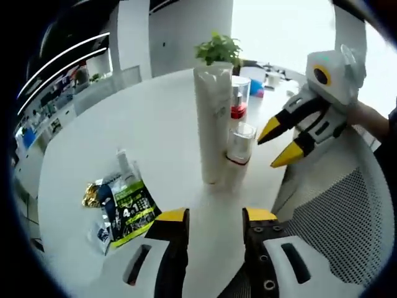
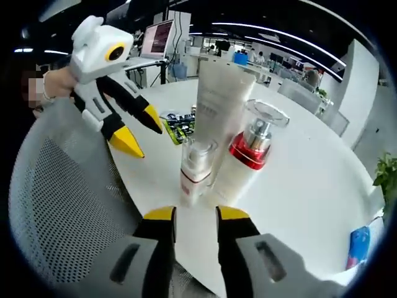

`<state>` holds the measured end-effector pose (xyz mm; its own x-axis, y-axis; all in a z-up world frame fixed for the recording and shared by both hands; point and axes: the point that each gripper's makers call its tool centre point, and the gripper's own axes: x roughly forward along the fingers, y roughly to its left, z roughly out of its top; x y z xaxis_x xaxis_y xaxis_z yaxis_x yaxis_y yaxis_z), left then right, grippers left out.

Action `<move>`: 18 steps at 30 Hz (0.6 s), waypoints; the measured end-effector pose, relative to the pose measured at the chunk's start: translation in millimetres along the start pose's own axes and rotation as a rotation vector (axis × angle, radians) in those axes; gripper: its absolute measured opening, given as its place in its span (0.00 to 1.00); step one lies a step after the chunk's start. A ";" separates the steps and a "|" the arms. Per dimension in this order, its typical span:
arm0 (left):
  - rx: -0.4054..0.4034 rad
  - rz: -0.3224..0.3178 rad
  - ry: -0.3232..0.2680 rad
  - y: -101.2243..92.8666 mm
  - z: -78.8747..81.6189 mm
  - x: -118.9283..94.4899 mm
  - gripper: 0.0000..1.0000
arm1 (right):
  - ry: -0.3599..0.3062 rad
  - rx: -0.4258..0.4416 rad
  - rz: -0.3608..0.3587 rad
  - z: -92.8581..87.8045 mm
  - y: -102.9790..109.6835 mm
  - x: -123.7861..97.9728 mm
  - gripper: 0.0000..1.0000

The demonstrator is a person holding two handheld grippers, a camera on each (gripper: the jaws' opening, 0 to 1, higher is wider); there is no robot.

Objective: Arrange the skincare products in the storage area until every visible bottle or jar stands upright without overlapping.

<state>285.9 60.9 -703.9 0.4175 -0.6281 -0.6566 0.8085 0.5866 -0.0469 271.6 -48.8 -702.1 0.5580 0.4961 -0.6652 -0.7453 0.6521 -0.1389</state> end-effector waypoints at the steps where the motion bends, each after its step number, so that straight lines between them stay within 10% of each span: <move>1: -0.005 0.006 -0.005 1.4 0.4 -2.7 0.33 | -0.006 0.005 -0.007 1.6 -1.2 -1.6 0.28; 18: -0.067 0.156 -0.067 27.8 5.2 -46.8 0.53 | -0.069 0.060 -0.074 19.0 -13.3 -28.0 0.65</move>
<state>291.1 104.0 -670.6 0.5642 -0.5585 -0.6081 0.7033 0.7108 -0.0002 272.7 -60.5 -667.7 0.6362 0.4820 -0.6025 -0.6789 0.7207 -0.1402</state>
